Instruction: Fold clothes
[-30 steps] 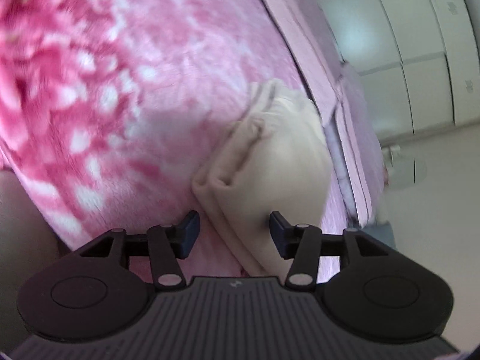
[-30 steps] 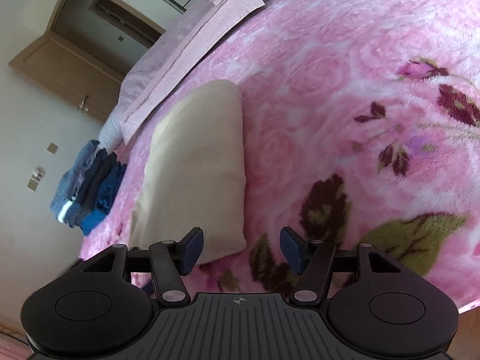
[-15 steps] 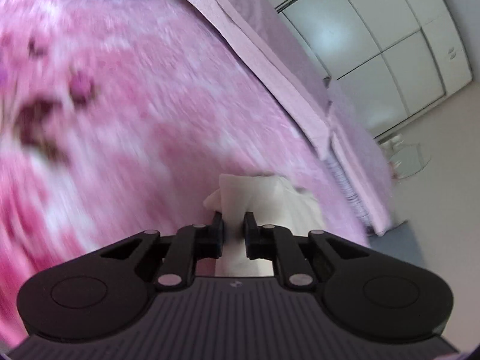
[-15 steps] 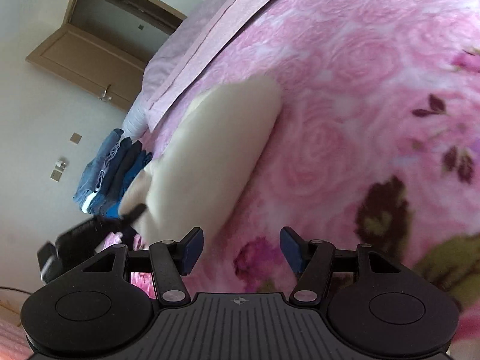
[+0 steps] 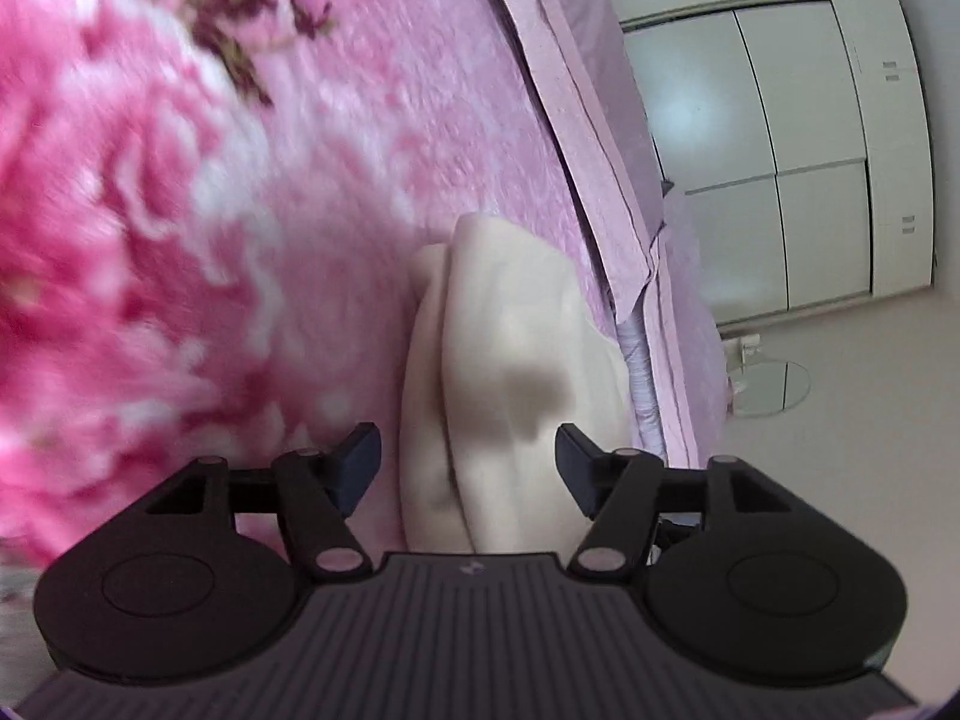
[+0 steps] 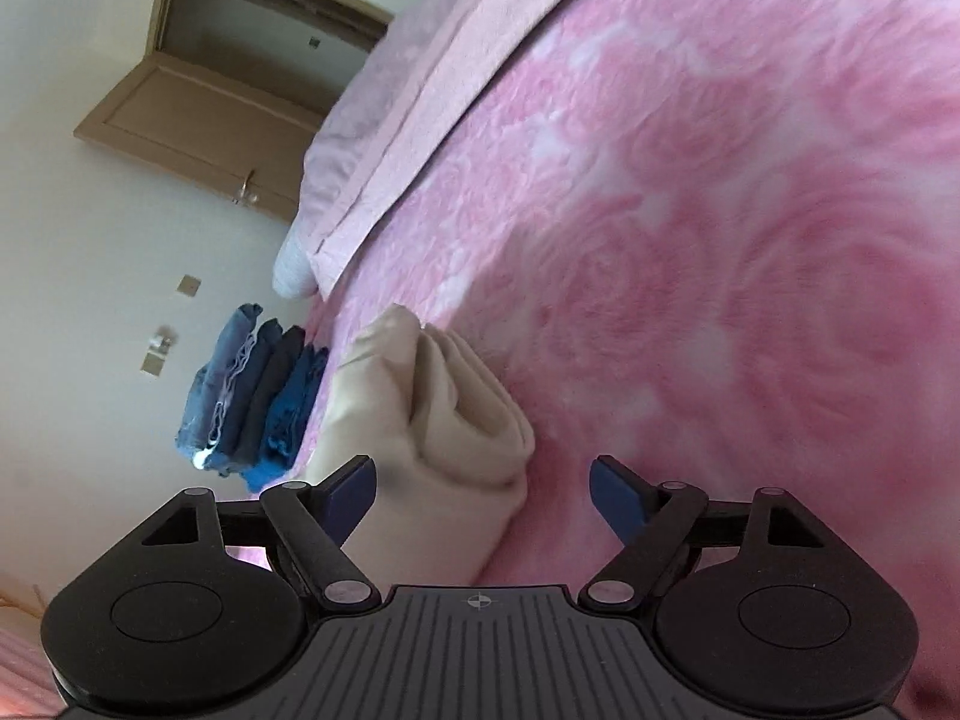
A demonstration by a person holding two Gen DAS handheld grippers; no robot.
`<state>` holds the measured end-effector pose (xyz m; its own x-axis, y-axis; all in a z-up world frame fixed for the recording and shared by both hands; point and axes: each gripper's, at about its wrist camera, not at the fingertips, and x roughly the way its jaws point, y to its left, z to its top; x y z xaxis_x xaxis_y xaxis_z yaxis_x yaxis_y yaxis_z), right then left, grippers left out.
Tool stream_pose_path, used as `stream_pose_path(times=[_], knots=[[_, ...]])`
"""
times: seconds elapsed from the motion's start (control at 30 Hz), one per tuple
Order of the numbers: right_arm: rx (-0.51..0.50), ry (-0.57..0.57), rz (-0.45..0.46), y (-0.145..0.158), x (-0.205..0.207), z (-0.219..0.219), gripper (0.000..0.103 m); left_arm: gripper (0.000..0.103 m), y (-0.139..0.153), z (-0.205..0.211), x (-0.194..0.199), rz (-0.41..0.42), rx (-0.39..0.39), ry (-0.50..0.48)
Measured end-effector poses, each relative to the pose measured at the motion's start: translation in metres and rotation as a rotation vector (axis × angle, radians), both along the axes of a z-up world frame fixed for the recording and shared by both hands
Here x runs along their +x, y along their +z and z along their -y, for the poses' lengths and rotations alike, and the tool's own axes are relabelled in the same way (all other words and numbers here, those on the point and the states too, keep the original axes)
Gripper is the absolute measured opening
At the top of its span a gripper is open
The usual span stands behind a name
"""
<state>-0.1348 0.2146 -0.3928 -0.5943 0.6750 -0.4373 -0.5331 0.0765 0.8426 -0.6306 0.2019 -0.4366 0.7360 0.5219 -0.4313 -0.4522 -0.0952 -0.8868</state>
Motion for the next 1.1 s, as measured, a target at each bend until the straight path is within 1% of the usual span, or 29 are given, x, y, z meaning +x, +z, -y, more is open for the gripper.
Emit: stream_pose_path(times=[0.03, 0.07, 0.1, 0.13, 0.23, 0.27, 0.3, 0.4, 0.47, 0.5, 0.53, 0.57, 0.6, 0.63, 0.67, 0.7, 0.77, 0.83, 0.9, 0.93, 1.0, 1.03, 1.07, 1.1], knots=[[0.002, 0.001, -0.007, -0.001, -0.002, -0.002, 0.081, 0.033, -0.003, -0.006, 0.005, 0.012, -0.005, -0.005], [0.004, 0.001, -0.015, -0.003, -0.005, -0.005, 0.081, 0.01, -0.005, -0.012, 0.011, 0.025, -0.01, -0.011], [0.006, 0.002, -0.022, -0.004, -0.007, -0.007, 0.073, 0.009, -0.007, -0.018, 0.014, 0.035, -0.014, -0.018], [0.008, 0.003, -0.029, -0.006, -0.009, -0.009, 0.037, 0.008, -0.006, -0.024, 0.014, 0.033, -0.013, -0.031], [-0.037, -0.056, -0.022, -0.002, -0.018, -0.002, 0.024, 0.007, 0.007, -0.045, 0.007, -0.019, 0.015, -0.079], [-0.062, -0.083, -0.023, 0.002, -0.021, 0.002, 0.022, 0.007, 0.012, -0.053, 0.003, -0.037, 0.023, -0.094], [-0.091, -0.108, -0.026, 0.007, -0.028, 0.008, 0.02, 0.008, 0.017, -0.062, 0.0, -0.062, 0.033, -0.107], [-0.154, -0.162, -0.015, 0.023, -0.054, 0.033, 0.02, 0.009, 0.024, -0.094, -0.007, -0.157, 0.064, -0.144], [-0.165, -0.173, 0.016, 0.03, -0.071, 0.048, 0.021, 0.014, 0.023, -0.11, -0.007, -0.184, 0.048, -0.182], [-0.138, -0.166, 0.067, 0.034, -0.076, 0.051, 0.026, 0.016, 0.024, -0.114, -0.007, -0.195, 0.05, -0.196], [-0.1, -0.152, 0.132, 0.039, -0.079, 0.051, 0.037, 0.016, 0.028, -0.114, -0.009, -0.203, 0.066, -0.202], [-0.067, -0.145, 0.18, 0.044, -0.078, 0.05, 0.041, 0.019, 0.032, -0.111, -0.011, -0.211, 0.088, -0.209], [-0.041, -0.146, 0.21, 0.051, -0.072, 0.048, 0.043, 0.023, 0.037, -0.108, -0.016, -0.222, 0.118, -0.207], [-0.016, -0.147, 0.239, 0.057, -0.066, 0.045, 0.043, 0.033, 0.041, -0.104, -0.02, -0.233, 0.146, -0.193], [0.016, -0.148, 0.251, 0.064, -0.058, 0.042, 0.044, 0.038, 0.045, -0.102, -0.025, -0.24, 0.169, -0.176], [0.047, -0.146, 0.24, 0.07, -0.051, 0.036, 0.044, 0.039, 0.046, -0.103, -0.029, -0.233, 0.176, -0.157], [0.089, -0.137, 0.215, 0.076, -0.04, 0.019, 0.044, 0.039, 0.042, -0.11, -0.031, -0.209, 0.166, -0.136], [0.095, -0.119, 0.183, 0.074, -0.036, -0.001, 0.044, 0.039, 0.038, -0.12, -0.027, -0.189, 0.158, -0.125], [0.064, -0.103, 0.143, 0.064, -0.037, -0.021, 0.044, 0.037, 0.033, -0.132, -0.017, -0.175, 0.152, -0.119], [0.043, -0.099, 0.129, 0.056, -0.038, -0.03, 0.044, 0.033, 0.032, -0.135, -0.013, -0.162, 0.151, -0.124], [0.011, -0.091, 0.104, 0.044, -0.04, -0.044, 0.044, 0.012, 0.032, -0.14, -0.007, -0.136, 0.176, -0.139], [0.013, -0.086, 0.096, 0.04, -0.042, -0.046, 0.032, 0.002, 0.034, -0.14, -0.005, -0.129, 0.195, -0.143], [0.03, -0.077, 0.096, 0.039, -0.045, -0.048, 0.013, 0.002, 0.038, -0.139, -0.005, -0.132, 0.225, -0.141], [0.069, -0.069, 0.112, 0.043, -0.047, -0.048, 0.008, 0.002, 0.042, -0.137, -0.005, -0.135, 0.255, -0.14]])
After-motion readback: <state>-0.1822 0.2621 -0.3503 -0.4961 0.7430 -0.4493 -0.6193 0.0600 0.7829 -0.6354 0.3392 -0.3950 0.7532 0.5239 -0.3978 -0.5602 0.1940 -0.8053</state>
